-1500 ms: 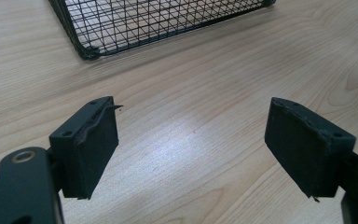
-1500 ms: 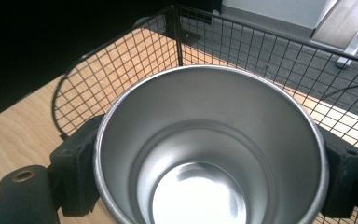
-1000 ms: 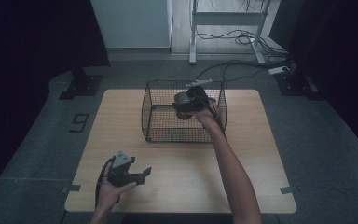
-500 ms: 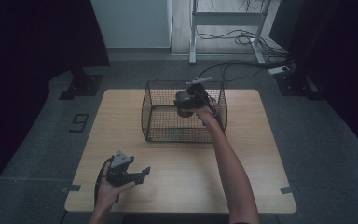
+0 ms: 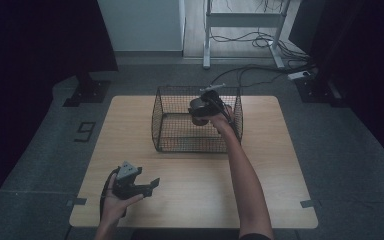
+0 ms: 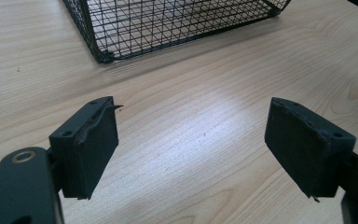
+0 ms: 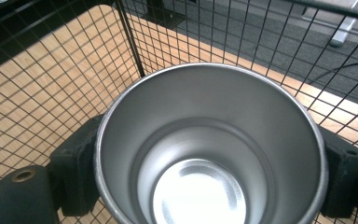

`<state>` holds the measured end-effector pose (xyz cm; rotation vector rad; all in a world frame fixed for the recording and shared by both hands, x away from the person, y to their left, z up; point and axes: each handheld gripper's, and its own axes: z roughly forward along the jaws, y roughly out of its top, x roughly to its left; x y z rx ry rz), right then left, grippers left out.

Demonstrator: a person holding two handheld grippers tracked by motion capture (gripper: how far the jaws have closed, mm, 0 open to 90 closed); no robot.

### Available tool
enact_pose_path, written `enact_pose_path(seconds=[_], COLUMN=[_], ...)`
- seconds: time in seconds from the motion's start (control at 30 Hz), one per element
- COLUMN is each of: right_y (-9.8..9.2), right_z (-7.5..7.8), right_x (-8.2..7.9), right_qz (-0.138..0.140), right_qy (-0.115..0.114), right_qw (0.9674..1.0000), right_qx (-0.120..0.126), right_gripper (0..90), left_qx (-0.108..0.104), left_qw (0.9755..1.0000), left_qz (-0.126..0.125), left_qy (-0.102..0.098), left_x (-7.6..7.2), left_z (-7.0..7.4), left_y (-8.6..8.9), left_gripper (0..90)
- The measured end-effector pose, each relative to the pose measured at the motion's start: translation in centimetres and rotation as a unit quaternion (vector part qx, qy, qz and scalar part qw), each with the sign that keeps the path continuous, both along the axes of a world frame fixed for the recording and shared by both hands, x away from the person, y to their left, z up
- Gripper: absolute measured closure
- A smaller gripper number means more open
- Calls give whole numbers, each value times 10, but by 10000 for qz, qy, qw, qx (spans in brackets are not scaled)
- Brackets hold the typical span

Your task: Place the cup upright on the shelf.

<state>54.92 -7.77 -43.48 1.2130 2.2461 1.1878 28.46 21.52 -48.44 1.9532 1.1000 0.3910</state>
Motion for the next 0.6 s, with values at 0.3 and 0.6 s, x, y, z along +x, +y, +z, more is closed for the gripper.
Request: enact_pose_path(seconds=[0.3,0.6], right_y=[1,-1], right_z=[-13,-24], right_x=[8,14], right_qz=[-3,22], right_qy=[105,232], right_qw=[9999,9994], right_qx=[-116,-252], right_gripper=[143,142], left_qx=[30,8], left_qw=[10000,10000], left_qz=[10,33], left_qy=[25,23], left_x=[1,1], left_z=[-2,-2], left_y=[0,1], left_gripper=[175,176])
